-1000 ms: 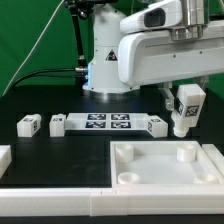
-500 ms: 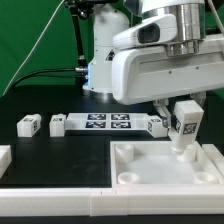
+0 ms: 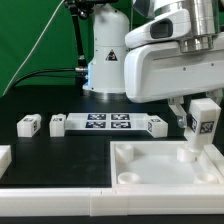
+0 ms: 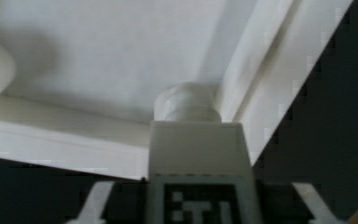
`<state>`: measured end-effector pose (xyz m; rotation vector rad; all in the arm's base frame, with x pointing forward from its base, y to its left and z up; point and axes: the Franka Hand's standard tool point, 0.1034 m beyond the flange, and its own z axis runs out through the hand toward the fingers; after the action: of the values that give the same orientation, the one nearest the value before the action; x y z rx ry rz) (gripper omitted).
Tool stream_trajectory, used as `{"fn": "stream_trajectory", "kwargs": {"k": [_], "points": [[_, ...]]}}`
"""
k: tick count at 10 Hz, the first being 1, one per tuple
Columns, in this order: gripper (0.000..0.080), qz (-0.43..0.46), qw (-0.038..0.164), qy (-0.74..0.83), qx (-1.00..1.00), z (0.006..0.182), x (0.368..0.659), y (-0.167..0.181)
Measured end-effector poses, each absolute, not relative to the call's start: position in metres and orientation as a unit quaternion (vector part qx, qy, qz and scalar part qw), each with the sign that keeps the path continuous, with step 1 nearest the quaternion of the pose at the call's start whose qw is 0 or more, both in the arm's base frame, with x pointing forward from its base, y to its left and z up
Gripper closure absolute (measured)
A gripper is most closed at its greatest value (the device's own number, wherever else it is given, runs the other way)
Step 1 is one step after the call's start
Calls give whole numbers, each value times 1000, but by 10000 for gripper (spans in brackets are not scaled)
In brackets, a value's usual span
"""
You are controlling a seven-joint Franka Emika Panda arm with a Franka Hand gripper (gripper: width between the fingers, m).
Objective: Assemble one leg
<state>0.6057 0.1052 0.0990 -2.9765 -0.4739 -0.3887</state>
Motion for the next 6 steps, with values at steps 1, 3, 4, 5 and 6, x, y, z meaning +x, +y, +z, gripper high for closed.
{"fn": "stream_trajectory", "kwargs": {"k": [1,3,4,5,6], "points": [[511,-145,51,-157,-976,95,617,105],[509,-145,52,-160,-975,92,620,104],[509,-144,52,-160,-975,92,619,104],[509,-144,52,-160,-975,91,619,104],[509,-144,52,-160,-975,91,619,105]]}}
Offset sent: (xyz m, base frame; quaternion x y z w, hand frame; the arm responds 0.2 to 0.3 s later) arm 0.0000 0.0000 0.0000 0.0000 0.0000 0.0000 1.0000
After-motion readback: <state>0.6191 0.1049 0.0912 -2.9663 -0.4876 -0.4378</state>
